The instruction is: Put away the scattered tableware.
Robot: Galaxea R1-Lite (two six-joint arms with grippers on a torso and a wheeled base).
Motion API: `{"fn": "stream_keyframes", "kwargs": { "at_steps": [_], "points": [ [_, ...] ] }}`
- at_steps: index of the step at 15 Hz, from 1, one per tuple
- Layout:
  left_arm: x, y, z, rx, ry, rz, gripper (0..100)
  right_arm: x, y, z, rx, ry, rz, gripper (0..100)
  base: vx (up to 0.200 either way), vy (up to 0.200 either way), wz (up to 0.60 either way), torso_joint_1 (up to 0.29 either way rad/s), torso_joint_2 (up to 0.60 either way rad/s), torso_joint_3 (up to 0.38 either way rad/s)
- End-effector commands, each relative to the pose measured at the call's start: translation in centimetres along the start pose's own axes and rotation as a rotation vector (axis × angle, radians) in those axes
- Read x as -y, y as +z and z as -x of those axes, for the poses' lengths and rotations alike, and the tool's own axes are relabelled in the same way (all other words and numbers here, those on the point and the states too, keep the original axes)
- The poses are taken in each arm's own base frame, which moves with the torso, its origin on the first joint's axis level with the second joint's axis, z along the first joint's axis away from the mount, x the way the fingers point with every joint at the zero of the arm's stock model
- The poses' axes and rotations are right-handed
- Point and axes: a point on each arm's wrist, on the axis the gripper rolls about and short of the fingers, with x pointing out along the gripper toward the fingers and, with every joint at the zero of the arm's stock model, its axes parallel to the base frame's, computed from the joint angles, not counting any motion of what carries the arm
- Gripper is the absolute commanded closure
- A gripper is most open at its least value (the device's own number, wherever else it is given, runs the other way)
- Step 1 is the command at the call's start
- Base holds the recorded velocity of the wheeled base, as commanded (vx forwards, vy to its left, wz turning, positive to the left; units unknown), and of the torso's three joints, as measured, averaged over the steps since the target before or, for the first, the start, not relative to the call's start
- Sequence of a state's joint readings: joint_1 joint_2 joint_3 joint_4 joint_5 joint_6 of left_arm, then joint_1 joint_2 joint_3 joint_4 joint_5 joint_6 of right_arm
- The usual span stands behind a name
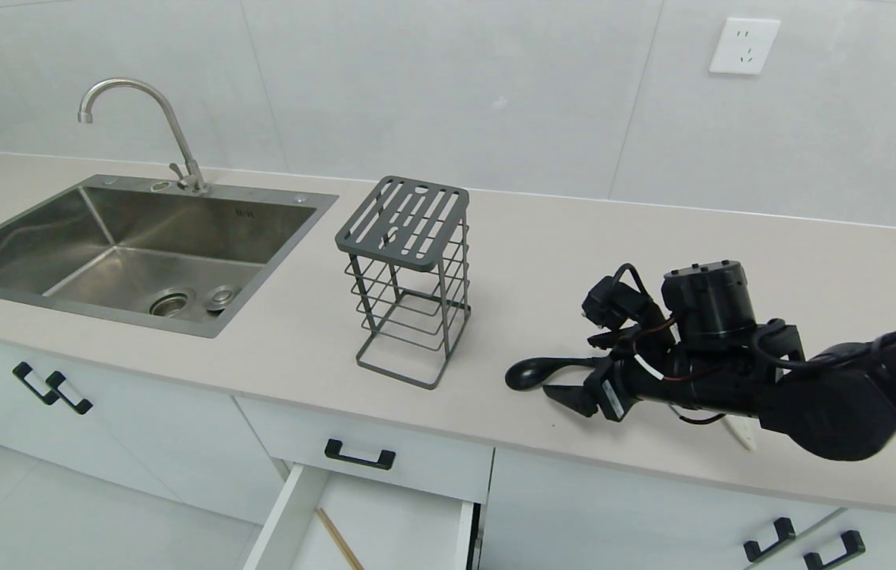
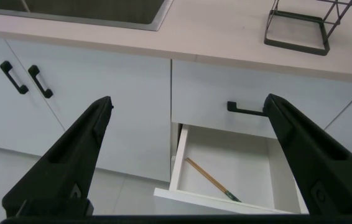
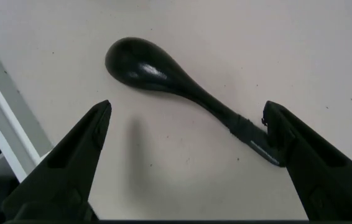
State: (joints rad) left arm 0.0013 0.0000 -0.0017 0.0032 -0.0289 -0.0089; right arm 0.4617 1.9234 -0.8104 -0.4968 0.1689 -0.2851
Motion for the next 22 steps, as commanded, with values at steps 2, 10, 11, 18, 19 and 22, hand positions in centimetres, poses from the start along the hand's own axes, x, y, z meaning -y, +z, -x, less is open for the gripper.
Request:
{"fn": "stream_keyframes", "kwargs": {
  "at_steps": [2,10,11,18,19,22],
  "points": [
    [0.0,0.0,0.0,-0.002,0.0,0.0,0,0.2,-0.7,-2.4,-0.026,0.005,-0.006,0,0.0,0.0,0.0,0.0,0.0,0.0],
    [0.0,0.0,0.0,-0.002,0.0,0.0,0,0.2,-0.9,-4.6,-0.025,0.008,-0.008,100,0.0,0.0,0.0,0.0,0.0,0.0],
    [0.0,0.0,0.0,-0.002,0.0,0.0,0,0.1,-1.0,-4.5,-0.027,0.01,-0.008,100,0.0,0.0,0.0,0.0,0.0,0.0],
    [0.0,0.0,0.0,-0.002,0.0,0.0,0,-3.4,-0.4,-1.2,0.012,0.054,0.059,100,0.0,0.0,0.0,0.0,0.0,0.0],
    [0.0,0.0,0.0,-0.002,0.0,0.0,0,-3.7,-0.5,-0.7,0.01,0.049,0.064,100,0.0,0.0,0.0,0.0,0.0,0.0],
    [0.0,0.0,0.0,-0.002,0.0,0.0,0,-5.5,-0.2,0.9,0.031,0.085,0.09,100,0.0,0.0,0.0,0.0,0.0,0.0]
  ]
}}
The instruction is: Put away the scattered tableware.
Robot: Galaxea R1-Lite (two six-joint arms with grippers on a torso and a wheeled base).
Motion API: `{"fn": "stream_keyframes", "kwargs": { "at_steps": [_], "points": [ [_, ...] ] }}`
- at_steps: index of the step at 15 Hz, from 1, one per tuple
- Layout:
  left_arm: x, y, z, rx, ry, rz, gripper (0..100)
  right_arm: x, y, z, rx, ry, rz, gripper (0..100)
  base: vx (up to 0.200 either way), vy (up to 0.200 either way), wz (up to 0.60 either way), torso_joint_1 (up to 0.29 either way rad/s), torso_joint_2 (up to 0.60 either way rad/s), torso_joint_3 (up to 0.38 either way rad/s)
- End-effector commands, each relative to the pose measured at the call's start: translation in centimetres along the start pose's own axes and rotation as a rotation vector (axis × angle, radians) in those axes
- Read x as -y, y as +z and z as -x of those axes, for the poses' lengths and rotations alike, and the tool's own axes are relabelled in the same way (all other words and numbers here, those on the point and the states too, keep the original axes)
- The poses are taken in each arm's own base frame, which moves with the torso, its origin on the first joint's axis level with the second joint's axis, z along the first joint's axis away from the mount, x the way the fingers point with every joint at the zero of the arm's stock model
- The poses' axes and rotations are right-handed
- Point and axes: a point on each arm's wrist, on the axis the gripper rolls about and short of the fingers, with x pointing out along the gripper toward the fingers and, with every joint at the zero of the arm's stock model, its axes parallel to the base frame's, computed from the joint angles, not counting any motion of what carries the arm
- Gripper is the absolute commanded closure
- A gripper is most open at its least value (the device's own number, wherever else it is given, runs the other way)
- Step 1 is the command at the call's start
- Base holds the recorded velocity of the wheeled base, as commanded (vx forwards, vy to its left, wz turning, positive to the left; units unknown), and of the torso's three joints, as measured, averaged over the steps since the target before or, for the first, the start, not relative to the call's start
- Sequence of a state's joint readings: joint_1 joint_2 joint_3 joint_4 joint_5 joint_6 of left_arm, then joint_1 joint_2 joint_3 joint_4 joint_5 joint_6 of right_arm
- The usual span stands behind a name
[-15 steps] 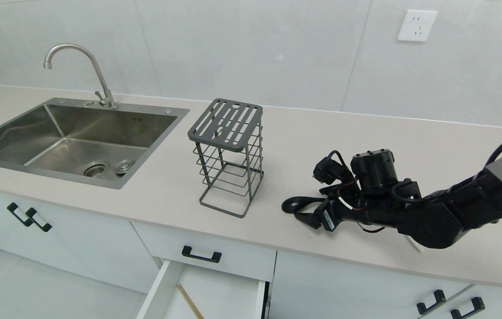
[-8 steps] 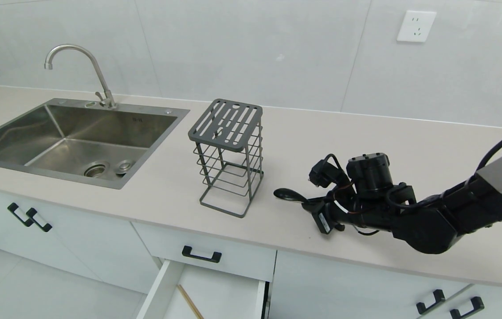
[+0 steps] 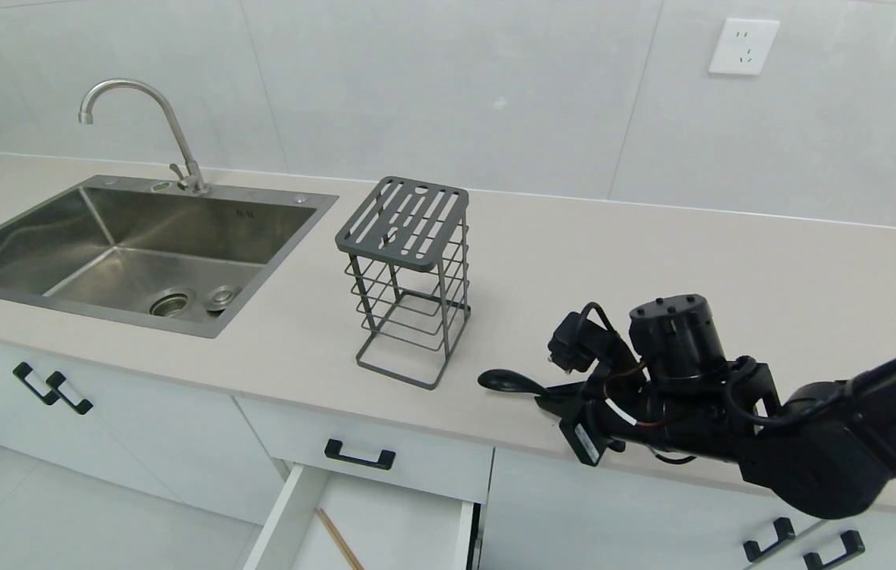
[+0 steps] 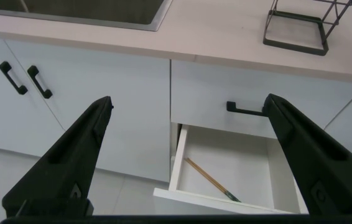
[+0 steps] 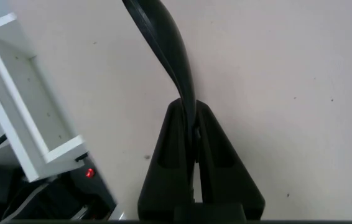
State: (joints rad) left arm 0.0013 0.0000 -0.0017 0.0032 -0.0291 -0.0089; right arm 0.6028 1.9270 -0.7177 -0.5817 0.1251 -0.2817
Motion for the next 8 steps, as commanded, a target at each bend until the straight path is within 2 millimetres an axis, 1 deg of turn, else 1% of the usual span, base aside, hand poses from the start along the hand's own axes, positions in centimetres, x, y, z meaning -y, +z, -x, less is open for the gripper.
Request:
{"fn": "stream_keyframes", "kwargs": {
  "at_steps": [1,4,6,8],
  "points": [
    [0.0,0.0,0.0,-0.002,0.0,0.0,0,-1.9,0.8,1.3,0.036,0.035,0.035,100,0.0,0.0,0.0,0.0,0.0,0.0],
    [0.0,0.0,0.0,-0.002,0.0,0.0,0,-4.8,1.5,1.2,0.043,0.082,0.082,100,0.0,0.0,0.0,0.0,0.0,0.0],
    [0.0,0.0,0.0,-0.002,0.0,0.0,0,-5.5,1.8,1.2,0.056,0.098,0.088,100,0.0,0.0,0.0,0.0,0.0,0.0],
    [0.0,0.0,0.0,-0.002,0.0,0.0,0,-6.6,1.8,1.3,0.053,0.127,0.093,100,0.0,0.0,0.0,0.0,0.0,0.0]
  ]
}}
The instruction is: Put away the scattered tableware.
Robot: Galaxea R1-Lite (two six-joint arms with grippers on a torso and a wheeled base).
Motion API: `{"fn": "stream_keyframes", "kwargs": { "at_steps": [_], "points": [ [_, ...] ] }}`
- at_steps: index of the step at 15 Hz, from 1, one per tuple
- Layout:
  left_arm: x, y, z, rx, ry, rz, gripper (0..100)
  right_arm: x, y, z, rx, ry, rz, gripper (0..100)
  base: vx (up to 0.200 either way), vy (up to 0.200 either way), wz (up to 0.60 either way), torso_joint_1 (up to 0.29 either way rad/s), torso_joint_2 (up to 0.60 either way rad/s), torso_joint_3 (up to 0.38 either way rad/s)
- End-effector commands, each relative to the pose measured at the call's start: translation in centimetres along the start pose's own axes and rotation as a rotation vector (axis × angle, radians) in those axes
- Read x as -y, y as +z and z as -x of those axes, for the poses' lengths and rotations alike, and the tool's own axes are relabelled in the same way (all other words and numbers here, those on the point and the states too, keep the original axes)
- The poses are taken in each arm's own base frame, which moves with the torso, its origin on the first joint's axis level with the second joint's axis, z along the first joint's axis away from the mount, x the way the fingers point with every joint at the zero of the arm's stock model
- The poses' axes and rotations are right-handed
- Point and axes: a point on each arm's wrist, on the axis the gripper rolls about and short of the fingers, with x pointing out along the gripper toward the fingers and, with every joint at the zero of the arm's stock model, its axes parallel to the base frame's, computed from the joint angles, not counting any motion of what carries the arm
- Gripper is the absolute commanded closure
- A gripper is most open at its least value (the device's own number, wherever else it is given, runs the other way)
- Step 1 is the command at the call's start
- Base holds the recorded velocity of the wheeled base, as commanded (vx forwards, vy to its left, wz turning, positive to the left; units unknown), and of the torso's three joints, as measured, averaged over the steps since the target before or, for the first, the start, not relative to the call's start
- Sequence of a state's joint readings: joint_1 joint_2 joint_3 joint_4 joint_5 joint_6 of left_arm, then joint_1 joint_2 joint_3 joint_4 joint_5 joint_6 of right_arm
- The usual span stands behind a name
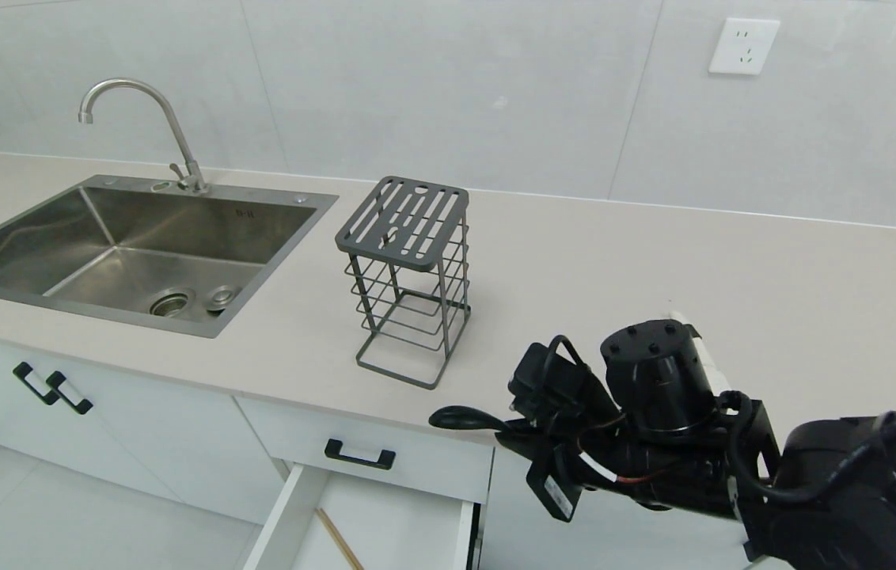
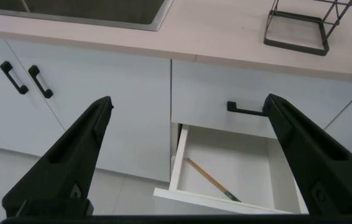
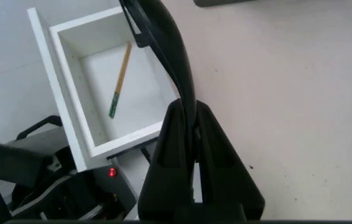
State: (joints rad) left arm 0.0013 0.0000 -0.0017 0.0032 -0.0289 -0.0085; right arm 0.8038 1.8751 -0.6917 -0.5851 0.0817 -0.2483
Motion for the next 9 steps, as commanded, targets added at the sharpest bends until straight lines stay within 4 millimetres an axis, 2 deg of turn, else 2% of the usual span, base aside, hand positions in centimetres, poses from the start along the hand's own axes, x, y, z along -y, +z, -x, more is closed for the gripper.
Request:
{"fn": "stream_keyframes", "kwargs": {
  "at_steps": [1,5,9],
  "points": [
    [0.0,0.0,0.0,-0.002,0.0,0.001,0,-1.5,0.3,0.0,0.009,0.044,0.026,100,0.0,0.0,0.0,0.0,0.0,0.0],
    [0.0,0.0,0.0,-0.002,0.0,0.001,0,-3.0,0.6,-0.2,0.013,0.089,0.012,100,0.0,0.0,0.0,0.0,0.0,0.0],
    [0.0,0.0,0.0,-0.002,0.0,0.001,0,-4.9,2.0,-0.8,0.045,0.136,-0.024,100,0.0,0.0,0.0,0.0,0.0,0.0]
  ]
}}
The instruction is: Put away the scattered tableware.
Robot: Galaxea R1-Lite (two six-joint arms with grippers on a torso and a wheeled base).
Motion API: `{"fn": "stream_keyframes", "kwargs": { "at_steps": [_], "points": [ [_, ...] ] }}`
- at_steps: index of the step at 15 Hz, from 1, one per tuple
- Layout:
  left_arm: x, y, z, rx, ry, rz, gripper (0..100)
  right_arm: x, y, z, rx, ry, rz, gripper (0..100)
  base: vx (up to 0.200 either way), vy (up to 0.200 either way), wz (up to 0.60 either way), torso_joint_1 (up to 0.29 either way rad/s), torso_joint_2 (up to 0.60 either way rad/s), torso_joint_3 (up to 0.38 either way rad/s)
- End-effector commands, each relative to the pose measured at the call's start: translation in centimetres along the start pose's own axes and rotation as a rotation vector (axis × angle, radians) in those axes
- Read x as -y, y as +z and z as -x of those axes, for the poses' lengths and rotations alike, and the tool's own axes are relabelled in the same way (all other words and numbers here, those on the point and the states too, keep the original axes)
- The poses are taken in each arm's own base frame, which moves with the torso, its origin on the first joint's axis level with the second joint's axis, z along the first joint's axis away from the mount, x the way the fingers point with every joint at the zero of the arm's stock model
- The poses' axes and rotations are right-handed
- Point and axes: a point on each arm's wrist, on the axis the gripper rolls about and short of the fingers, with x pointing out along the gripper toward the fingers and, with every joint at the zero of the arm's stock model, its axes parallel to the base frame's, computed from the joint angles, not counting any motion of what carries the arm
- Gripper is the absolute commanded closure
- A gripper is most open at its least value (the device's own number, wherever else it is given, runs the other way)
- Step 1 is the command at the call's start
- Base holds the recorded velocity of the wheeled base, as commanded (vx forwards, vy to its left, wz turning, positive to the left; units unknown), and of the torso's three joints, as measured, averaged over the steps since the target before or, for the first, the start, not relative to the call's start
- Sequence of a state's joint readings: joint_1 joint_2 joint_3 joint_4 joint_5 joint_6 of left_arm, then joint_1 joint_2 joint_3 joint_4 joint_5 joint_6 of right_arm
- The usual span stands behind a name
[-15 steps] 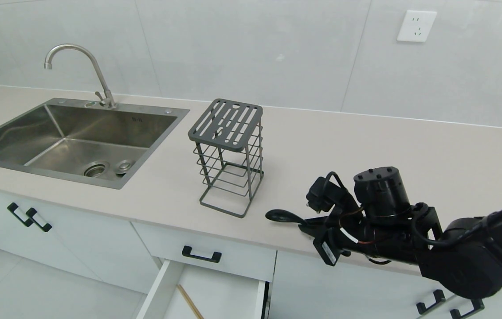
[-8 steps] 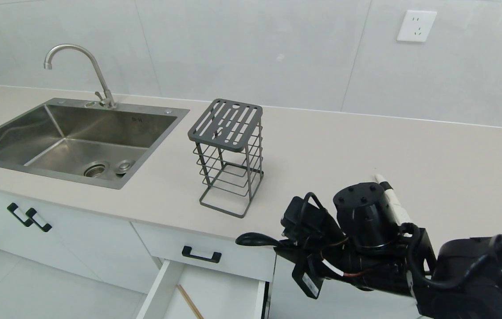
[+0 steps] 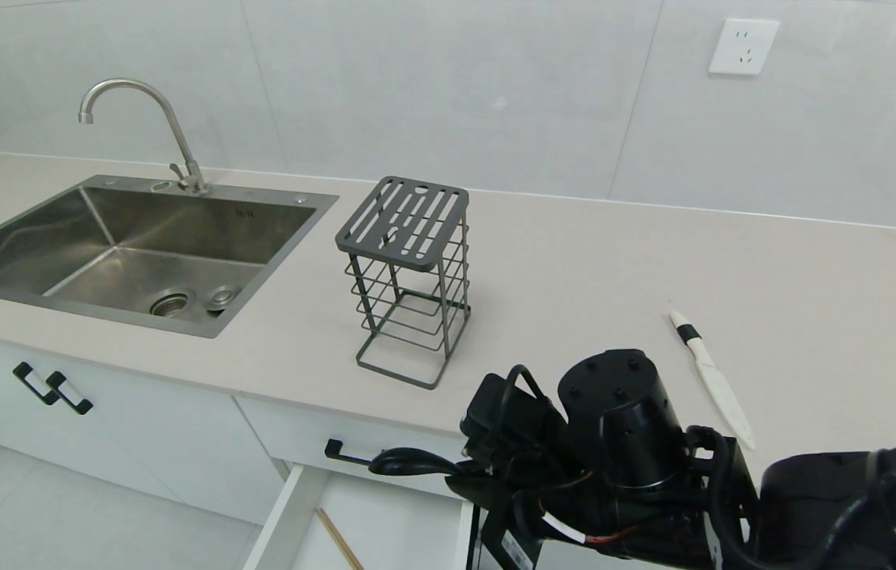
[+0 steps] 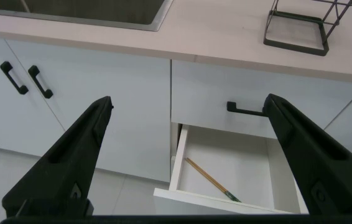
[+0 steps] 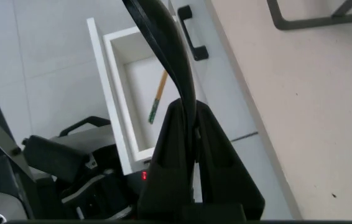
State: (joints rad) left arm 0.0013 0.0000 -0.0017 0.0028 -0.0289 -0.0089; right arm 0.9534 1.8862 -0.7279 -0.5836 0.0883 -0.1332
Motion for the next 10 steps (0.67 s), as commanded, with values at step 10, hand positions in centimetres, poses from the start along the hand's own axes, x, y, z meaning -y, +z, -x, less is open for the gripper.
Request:
{"fn": "stream_keyframes", "kwargs": {
  "at_steps": [10],
  "points": [
    [0.0,0.0,0.0,-0.002,0.0,0.0,0,-3.9,5.3,-4.0,0.146,0.121,0.067,100,0.0,0.0,0.0,0.0,0.0,0.0]
  ]
}}
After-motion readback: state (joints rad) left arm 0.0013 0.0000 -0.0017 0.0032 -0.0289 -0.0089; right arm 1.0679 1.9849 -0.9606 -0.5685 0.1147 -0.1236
